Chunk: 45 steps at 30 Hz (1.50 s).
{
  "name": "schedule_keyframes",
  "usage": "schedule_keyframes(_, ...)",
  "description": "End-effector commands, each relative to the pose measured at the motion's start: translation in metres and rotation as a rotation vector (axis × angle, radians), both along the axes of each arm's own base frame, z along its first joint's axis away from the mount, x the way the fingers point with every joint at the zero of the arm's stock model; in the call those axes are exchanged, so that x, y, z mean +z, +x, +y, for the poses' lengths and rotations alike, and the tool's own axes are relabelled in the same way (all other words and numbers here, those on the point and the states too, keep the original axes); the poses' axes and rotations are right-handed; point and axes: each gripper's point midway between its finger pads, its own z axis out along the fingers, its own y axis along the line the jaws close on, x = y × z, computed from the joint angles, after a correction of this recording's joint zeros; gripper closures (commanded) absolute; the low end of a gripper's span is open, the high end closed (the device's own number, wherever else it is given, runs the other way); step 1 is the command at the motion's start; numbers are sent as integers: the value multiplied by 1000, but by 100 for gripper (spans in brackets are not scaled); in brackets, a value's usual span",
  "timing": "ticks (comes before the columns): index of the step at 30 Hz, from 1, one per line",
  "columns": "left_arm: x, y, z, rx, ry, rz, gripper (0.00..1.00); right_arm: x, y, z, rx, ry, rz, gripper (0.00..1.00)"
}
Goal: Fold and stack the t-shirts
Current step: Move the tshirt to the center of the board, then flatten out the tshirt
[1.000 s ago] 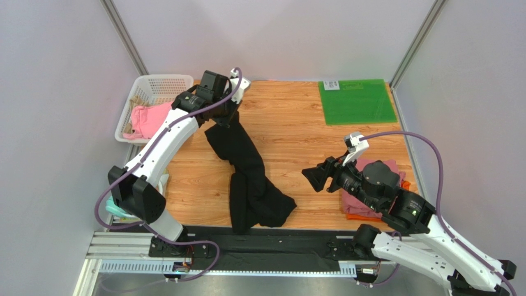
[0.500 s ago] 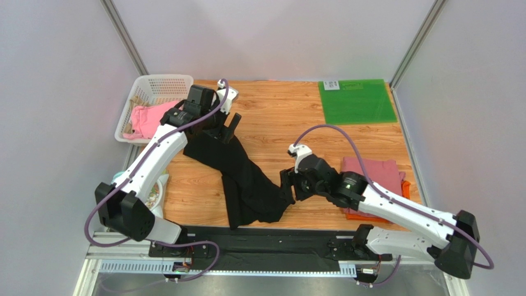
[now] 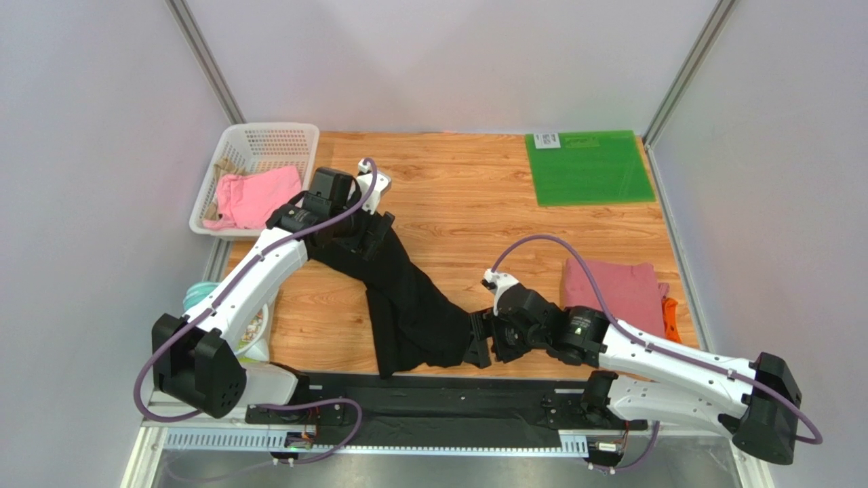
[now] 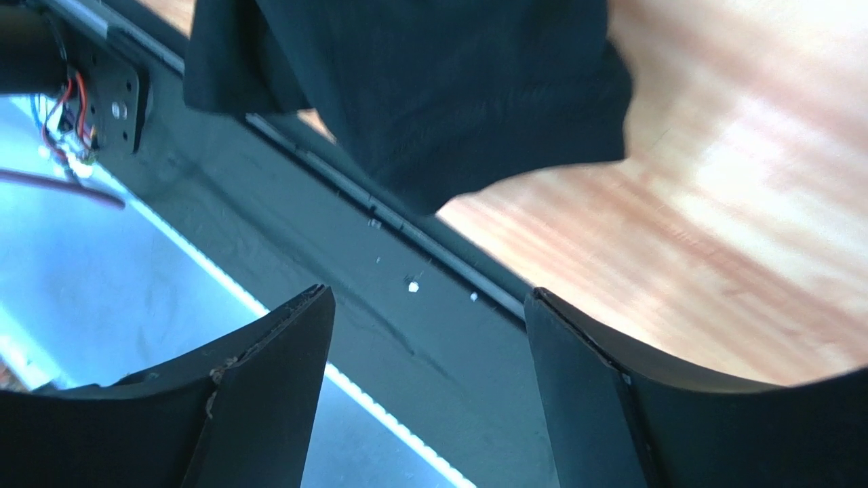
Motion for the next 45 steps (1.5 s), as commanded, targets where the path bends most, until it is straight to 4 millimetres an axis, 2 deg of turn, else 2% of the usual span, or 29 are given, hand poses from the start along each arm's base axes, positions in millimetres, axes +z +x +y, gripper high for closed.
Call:
schedule_keyframes(1, 4, 13, -4, 11, -16, -52, 7, 3, -16, 19, 16, 106, 63, 26)
schedule_keyframes(6, 0, 16, -3, 14, -5, -46, 8, 2, -15, 35, 53, 139, 61, 28)
schedule_keyframes(11, 4, 16, -2, 9, 0, -50, 9, -6, -6, 49, 85, 109, 41, 29)
schedule_keyframes(16, 8, 15, -2, 1, 2, -58, 9, -18, 0, 54, 106, 65, 18, 31)
schedule_keyframes(23, 7, 13, -2, -4, 2, -57, 9, -15, 12, 62, 95, 74, -34, 36)
schedule_keyframes(30, 12, 12, -1, -5, 2, -70, 9, -34, 18, 70, 91, 64, -36, 43)
schedule_keyframes(33, 16, 12, 2, -6, 16, -87, 9, -39, 19, 71, 87, 62, -36, 57)
schedule_keyframes(34, 16, 12, 3, -7, 20, -91, 9, -39, 20, 72, 82, 62, -38, 71)
schedule_keyframes(36, 18, 12, 5, -4, 24, -96, 9, -33, 23, 73, 81, 66, -55, 87)
schedule_keyframes(37, 18, 13, 5, -5, 26, -99, 10, -32, 23, 70, 83, 50, -54, 100)
schedule_keyframes(38, 17, 13, 5, -4, 28, -98, 11, -26, 25, 70, 79, 45, -69, 100)
schedule_keyframes(39, 16, 12, 6, -4, 30, -95, 13, -4, 31, 75, 85, 73, -111, 100)
schedule_keyframes(41, 15, 14, 7, 4, 29, -96, 25, 17, 35, 68, 87, 52, -150, 100)
schedule_keyframes(42, 14, 15, 8, 6, 28, -96, 33, 57, 46, 71, 74, 103, -238, 100)
schedule_keyframes(43, 15, 16, 9, 13, 28, -100, 45, 66, 46, 62, 72, 76, -248, 100)
schedule_keyframes(44, 15, 17, 10, 17, 27, -100, 48, 82, 52, 56, 49, 76, -289, 100)
schedule_keyframes(45, 17, 17, 10, 17, 26, -102, 51, 114, 55, 49, 33, 109, -334, 100)
